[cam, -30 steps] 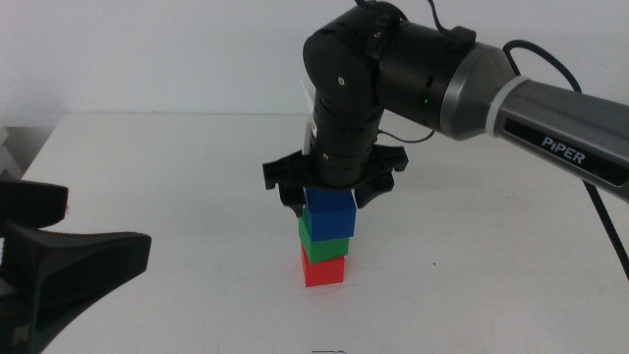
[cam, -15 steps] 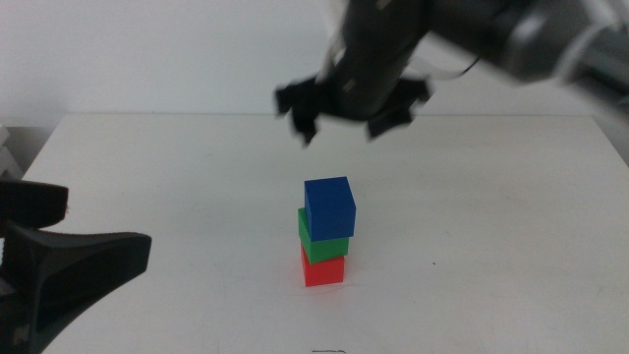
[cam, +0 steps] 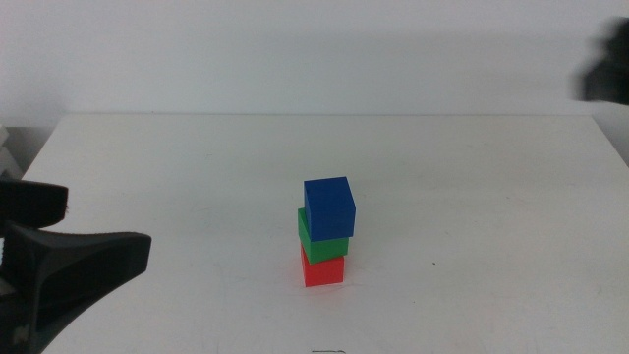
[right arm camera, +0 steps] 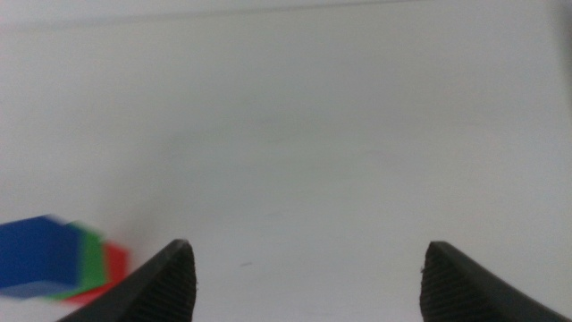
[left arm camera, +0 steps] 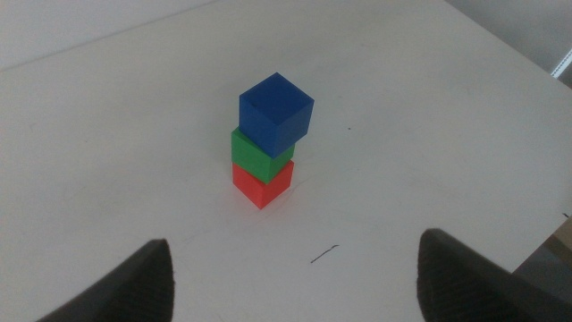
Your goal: Stack red cubes first, then green, then blue cubes in a specific spot.
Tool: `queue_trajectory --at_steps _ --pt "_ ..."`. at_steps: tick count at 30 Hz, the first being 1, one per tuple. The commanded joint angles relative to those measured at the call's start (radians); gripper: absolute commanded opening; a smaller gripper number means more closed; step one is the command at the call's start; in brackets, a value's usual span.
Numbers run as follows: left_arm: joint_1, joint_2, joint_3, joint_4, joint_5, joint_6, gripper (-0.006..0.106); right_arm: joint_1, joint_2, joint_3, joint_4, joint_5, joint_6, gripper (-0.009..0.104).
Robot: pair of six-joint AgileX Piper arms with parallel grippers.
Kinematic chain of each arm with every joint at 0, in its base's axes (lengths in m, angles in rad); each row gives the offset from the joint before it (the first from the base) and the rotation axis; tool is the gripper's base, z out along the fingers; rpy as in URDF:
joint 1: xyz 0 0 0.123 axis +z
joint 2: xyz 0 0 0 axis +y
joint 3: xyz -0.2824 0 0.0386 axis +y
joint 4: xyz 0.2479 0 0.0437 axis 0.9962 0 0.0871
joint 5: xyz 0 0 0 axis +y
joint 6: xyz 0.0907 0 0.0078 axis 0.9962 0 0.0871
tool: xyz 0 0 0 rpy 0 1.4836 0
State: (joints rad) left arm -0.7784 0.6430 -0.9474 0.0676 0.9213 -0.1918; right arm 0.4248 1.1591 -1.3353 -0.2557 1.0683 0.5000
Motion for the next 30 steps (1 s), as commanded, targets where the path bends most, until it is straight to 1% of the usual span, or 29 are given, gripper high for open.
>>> queue_trajectory --at_steps 1,3,6,10,11,13,14,16,21,23,27,30 --pt "-0.004 0.005 -0.025 -0.002 -0.065 -0.006 0.093 -0.078 -0.140 0.072 -0.027 -0.110 -0.007 0.064" --pt "-0.004 0.005 -0.025 -0.002 -0.065 -0.006 0.093 -0.150 -0.226 0.148 -0.013 -0.173 -0.040 0.064" --pt "-0.004 0.005 -0.025 -0.002 -0.065 -0.006 0.093 -0.246 -0.349 0.251 0.020 -0.276 -0.175 0.064" --pt "-0.004 0.005 -0.025 -0.002 -0.065 -0.006 0.093 -0.363 -0.427 0.360 0.135 -0.384 -0.315 0.064" --pt "-0.004 0.005 -0.025 -0.002 -0.065 -0.006 0.093 -0.384 -0.434 0.380 0.174 -0.395 -0.345 0.064" --pt "-0.004 0.005 -0.025 -0.002 -0.065 -0.006 0.093 -0.410 -0.435 0.405 0.231 -0.401 -0.395 0.064" --pt "-0.004 0.005 -0.025 -0.002 -0.065 -0.006 0.093 -0.411 -0.435 0.410 0.247 -0.401 -0.419 0.064" --pt "-0.004 0.005 -0.025 -0.002 -0.065 -0.006 0.093 -0.409 -0.434 0.411 0.256 -0.400 -0.444 0.064" --pt "-0.004 0.005 -0.025 -0.002 -0.065 -0.006 0.093 -0.409 -0.434 0.411 0.256 -0.398 -0.446 0.064" --pt "-0.004 0.005 -0.025 0.000 -0.065 -0.006 0.093 -0.409 -0.434 0.411 0.244 -0.398 -0.446 0.064" --pt "-0.004 0.004 -0.025 0.083 -0.065 -0.006 0.093 -0.409 -0.434 0.411 0.244 -0.398 -0.446 0.064" --pt "0.017 -0.009 -0.025 0.123 -0.065 -0.006 0.093 -0.409 -0.434 0.411 0.244 -0.398 -0.446 0.064"
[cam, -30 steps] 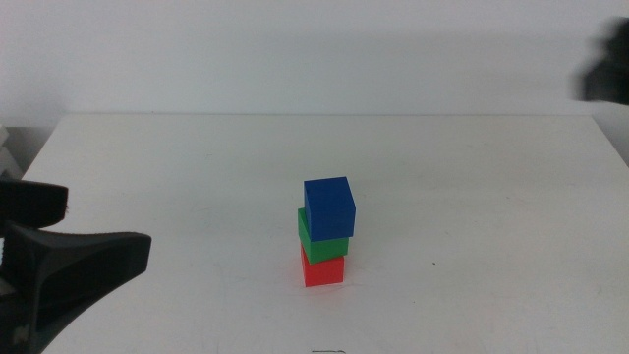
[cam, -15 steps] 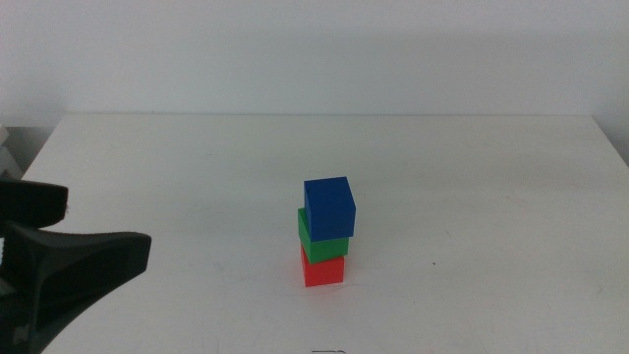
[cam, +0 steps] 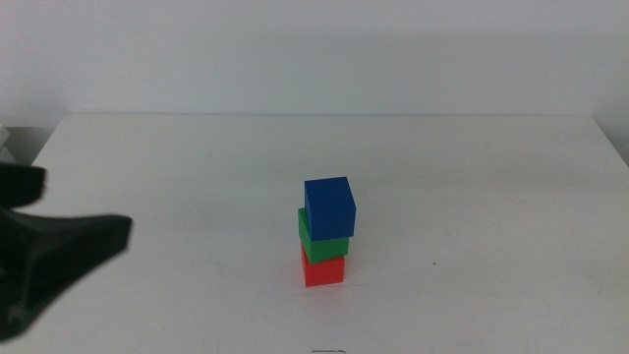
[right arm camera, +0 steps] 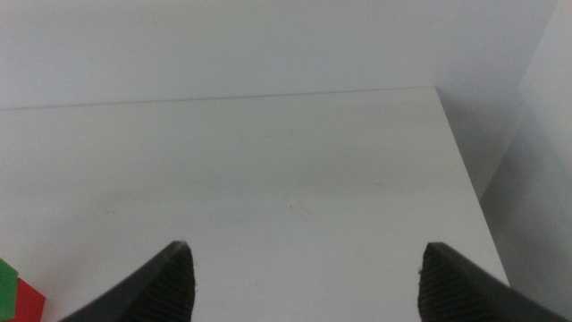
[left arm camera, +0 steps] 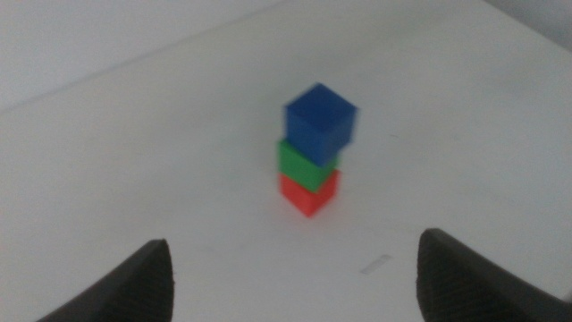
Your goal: Stack red cubes first, then green, then blue cubes in a specific spot.
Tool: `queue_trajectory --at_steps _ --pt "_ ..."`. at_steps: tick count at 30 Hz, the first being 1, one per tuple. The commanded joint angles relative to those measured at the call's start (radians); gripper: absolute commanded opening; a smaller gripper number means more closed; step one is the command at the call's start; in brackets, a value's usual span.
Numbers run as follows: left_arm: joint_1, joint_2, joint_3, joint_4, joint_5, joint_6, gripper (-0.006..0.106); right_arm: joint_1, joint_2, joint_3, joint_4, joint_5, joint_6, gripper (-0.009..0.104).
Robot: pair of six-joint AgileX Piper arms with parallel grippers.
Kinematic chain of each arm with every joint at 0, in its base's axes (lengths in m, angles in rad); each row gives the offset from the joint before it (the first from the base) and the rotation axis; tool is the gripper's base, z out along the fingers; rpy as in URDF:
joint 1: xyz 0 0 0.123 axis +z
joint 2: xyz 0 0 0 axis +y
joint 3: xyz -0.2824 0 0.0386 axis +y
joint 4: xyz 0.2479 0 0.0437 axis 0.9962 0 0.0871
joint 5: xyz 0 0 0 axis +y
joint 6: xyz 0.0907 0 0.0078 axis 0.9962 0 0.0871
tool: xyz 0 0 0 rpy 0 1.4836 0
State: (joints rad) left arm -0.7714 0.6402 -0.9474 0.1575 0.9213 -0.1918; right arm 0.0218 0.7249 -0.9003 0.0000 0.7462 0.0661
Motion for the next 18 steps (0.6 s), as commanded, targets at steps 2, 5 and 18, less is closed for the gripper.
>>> queue_trajectory --at_steps 2,5,18 --pt "0.084 -0.010 -0.025 0.063 -0.065 -0.006 0.093 -0.006 0.000 -0.024 -0.012 -0.076 -0.012 0.064" --pt "0.240 -0.015 -0.025 0.072 -0.066 -0.006 0.093 -0.006 0.000 -0.023 -0.012 -0.076 -0.012 0.064" --pt "0.698 -0.114 -0.025 0.115 -0.232 0.014 0.093 -0.006 0.000 -0.019 -0.012 -0.076 -0.012 0.064"
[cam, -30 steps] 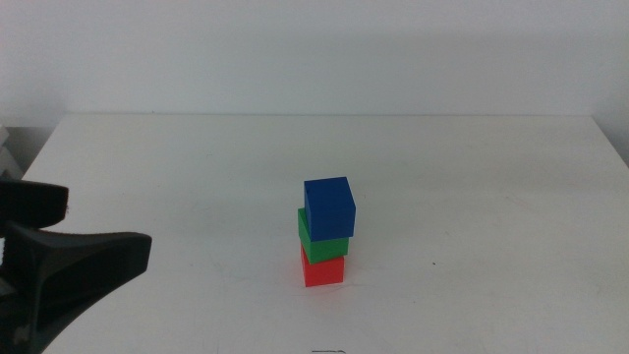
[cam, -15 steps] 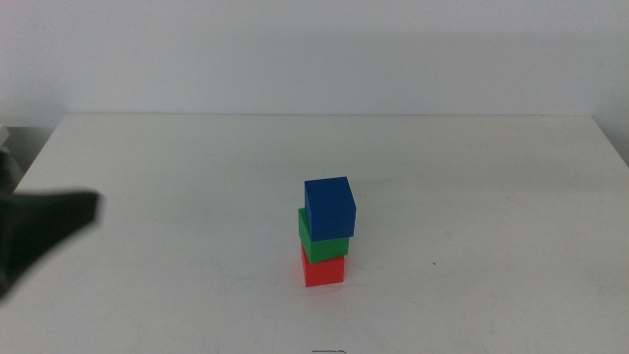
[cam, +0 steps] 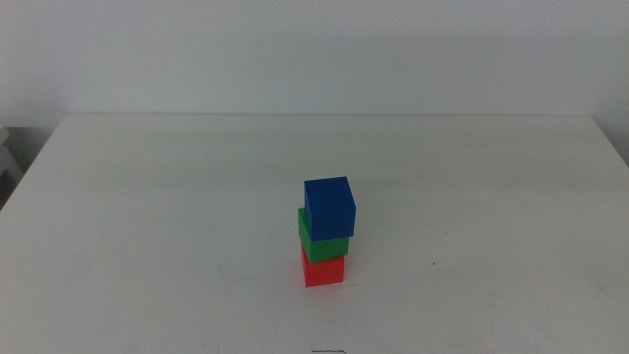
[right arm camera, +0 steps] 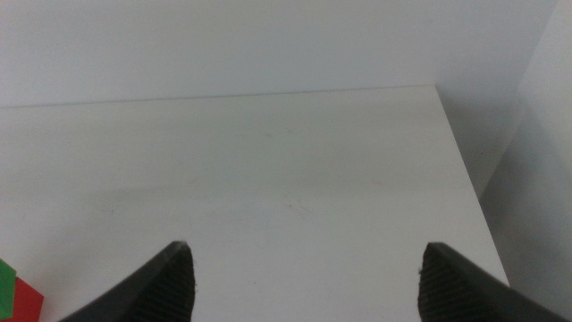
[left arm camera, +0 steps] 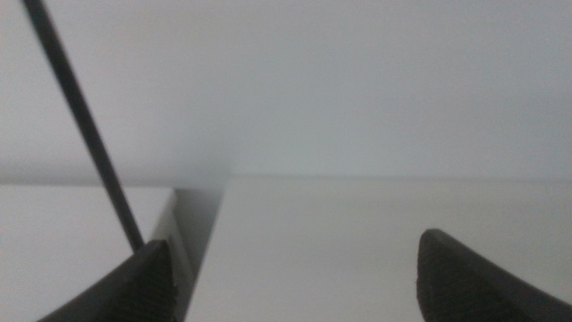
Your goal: Stack red cubes first, then green, then blue cubes in a specific spot.
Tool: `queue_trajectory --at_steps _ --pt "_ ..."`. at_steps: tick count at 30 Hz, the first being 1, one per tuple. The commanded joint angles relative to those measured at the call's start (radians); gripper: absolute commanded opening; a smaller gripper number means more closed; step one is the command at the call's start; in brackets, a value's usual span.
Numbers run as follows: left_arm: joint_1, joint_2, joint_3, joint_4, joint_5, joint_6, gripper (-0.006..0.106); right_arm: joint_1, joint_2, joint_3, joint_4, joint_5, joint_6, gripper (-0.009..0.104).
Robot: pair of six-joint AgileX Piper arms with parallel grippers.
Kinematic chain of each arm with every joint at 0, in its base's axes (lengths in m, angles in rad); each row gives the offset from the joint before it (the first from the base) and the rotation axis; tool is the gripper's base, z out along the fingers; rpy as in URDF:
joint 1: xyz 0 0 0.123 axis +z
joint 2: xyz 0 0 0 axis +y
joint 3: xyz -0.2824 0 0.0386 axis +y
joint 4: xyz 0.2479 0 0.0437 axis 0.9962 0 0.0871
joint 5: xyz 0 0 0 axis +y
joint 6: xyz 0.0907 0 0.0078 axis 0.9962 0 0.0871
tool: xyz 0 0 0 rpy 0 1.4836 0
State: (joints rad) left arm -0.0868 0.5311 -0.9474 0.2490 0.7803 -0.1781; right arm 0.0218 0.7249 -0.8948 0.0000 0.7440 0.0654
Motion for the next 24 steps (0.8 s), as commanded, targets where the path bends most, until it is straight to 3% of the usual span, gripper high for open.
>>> queue_trajectory --at_steps 1,14,21,24 --pt "0.016 -0.013 -0.025 0.027 -0.092 0.001 0.093 -0.006 0.000 -0.025 -0.012 -0.074 -0.011 0.064" --pt "0.021 -0.282 0.285 0.026 -0.228 -0.055 0.093 -0.006 0.000 -0.025 -0.012 -0.074 -0.011 0.064" --pt "0.021 -0.336 0.437 -0.070 -0.298 -0.072 0.093 -0.006 0.000 -0.025 -0.012 -0.074 -0.011 0.064" --pt "0.021 -0.336 0.492 -0.150 -0.361 -0.020 0.093 -0.006 0.000 -0.025 -0.012 -0.074 -0.011 0.064"
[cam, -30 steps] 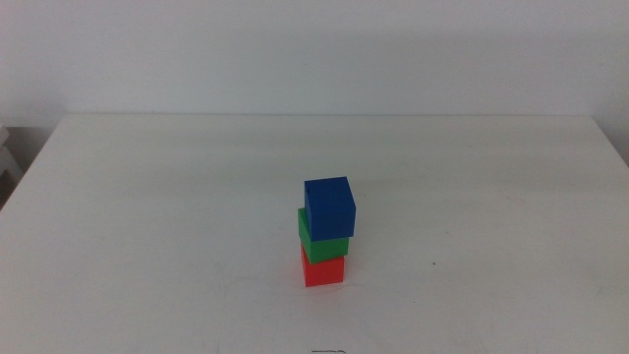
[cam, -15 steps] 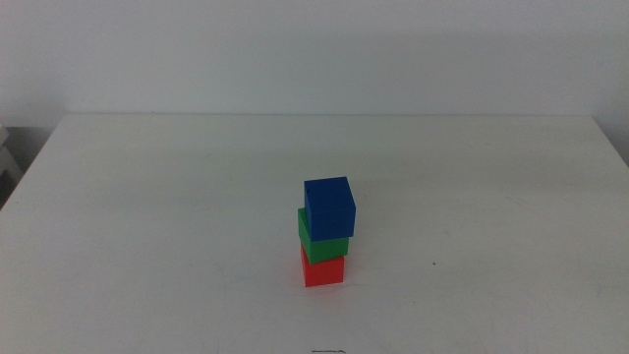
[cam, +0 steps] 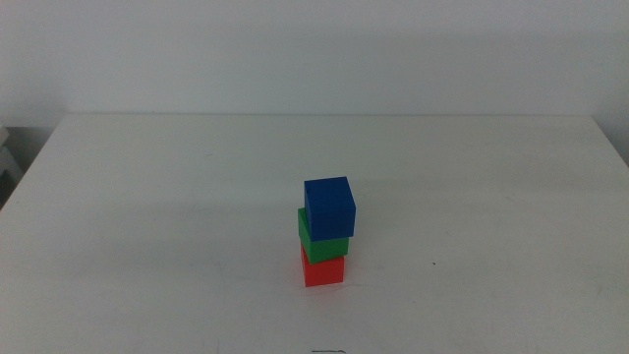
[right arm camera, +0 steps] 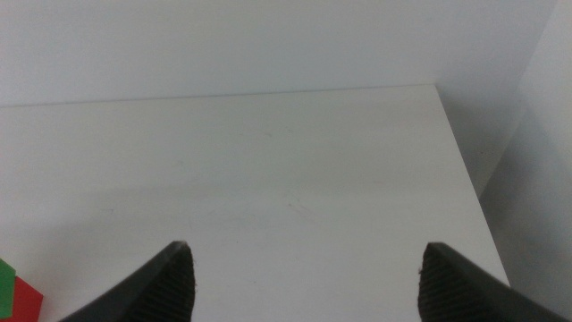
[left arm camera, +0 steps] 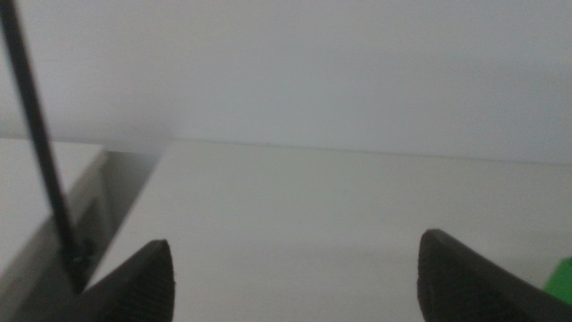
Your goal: Stack red cubes first, then green, then blue cubes in a specific spot.
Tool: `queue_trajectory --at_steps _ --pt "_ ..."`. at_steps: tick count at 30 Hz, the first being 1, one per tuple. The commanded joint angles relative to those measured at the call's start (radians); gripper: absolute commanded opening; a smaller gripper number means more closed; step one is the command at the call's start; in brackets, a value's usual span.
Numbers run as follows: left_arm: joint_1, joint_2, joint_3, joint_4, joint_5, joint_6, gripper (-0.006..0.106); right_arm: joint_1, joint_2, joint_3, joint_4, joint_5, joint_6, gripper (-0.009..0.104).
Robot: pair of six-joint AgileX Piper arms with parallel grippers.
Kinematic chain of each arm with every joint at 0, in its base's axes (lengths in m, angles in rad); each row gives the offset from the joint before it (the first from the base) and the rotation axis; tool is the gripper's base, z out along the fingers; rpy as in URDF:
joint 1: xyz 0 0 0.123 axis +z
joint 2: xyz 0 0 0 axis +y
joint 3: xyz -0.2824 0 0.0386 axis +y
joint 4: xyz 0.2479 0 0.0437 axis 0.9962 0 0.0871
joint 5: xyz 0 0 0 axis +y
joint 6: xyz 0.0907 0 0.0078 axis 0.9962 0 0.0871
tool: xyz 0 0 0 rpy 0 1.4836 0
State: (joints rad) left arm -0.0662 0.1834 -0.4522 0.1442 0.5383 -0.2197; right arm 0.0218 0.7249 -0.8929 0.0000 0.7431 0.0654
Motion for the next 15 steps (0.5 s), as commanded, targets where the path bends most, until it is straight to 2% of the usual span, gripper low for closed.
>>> queue_trajectory --at_steps 1,6,15 --pt "0.000 0.011 0.011 -0.070 -0.139 0.046 0.093 -0.006 0.000 -0.027 -0.012 -0.073 -0.011 0.064" --pt "0.000 -0.013 0.084 -0.166 -0.245 0.242 0.093 -0.006 0.000 -0.027 -0.012 -0.073 -0.011 0.064" --pt "-0.001 -0.051 0.100 -0.184 -0.243 0.249 0.093 -0.006 0.000 -0.027 -0.012 -0.073 -0.011 0.064"
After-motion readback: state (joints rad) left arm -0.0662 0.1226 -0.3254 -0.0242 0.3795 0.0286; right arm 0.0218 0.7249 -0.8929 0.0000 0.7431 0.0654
